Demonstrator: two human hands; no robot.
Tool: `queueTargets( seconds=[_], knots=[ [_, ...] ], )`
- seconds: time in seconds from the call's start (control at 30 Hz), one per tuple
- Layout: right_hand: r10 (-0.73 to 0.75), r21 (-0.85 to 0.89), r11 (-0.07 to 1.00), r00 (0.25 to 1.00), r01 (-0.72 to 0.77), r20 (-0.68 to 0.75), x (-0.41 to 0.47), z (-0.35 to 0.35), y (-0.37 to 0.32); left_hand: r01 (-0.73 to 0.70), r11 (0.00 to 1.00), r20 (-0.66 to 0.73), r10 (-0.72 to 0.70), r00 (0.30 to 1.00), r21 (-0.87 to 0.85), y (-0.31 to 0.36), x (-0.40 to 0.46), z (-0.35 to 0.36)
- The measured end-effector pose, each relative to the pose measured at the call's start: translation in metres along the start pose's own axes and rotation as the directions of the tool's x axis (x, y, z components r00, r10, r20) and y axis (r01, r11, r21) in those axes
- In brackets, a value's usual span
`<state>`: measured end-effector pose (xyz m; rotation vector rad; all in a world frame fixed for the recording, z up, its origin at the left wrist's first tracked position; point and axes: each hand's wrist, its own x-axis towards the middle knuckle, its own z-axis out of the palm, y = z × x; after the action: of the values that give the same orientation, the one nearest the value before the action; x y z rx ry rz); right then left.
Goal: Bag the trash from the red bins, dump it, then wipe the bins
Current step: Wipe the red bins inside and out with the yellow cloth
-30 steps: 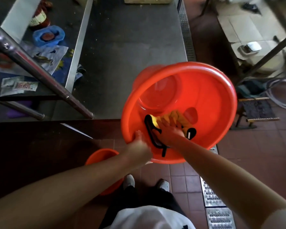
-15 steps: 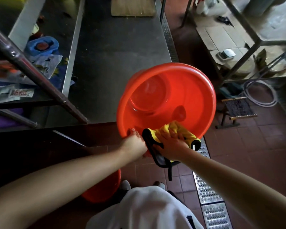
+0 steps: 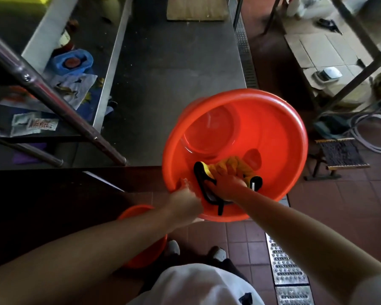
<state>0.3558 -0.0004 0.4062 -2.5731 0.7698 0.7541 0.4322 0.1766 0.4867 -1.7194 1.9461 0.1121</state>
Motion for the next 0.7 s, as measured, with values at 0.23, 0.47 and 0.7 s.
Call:
queueTargets(
  seconds=[0.23, 0.47, 0.7],
  knots=[
    [-0.003, -0.028, 1.000, 0.997, 0.001, -0.078, 0.060, 0.001, 0.001, -0.078, 0.979, 0.168, 0.046, 0.985, 0.189, -0.001, -0.005, -0.007],
    [-0.016, -0.018, 1.000, 0.999, 0.015, -0.044, 0.064, 0.001, 0.001, -0.038, 0.976, 0.052, 0.028, 0.998, 0.213, -0.006, -0.006, -0.001],
    [-0.073, 0.048, 0.996, 0.997, 0.074, -0.016, -0.020, 0.003, -0.008, -0.006, 0.996, 0.094, -0.002, 0.996, 0.089, -0.014, -0.005, -0.007]
  ],
)
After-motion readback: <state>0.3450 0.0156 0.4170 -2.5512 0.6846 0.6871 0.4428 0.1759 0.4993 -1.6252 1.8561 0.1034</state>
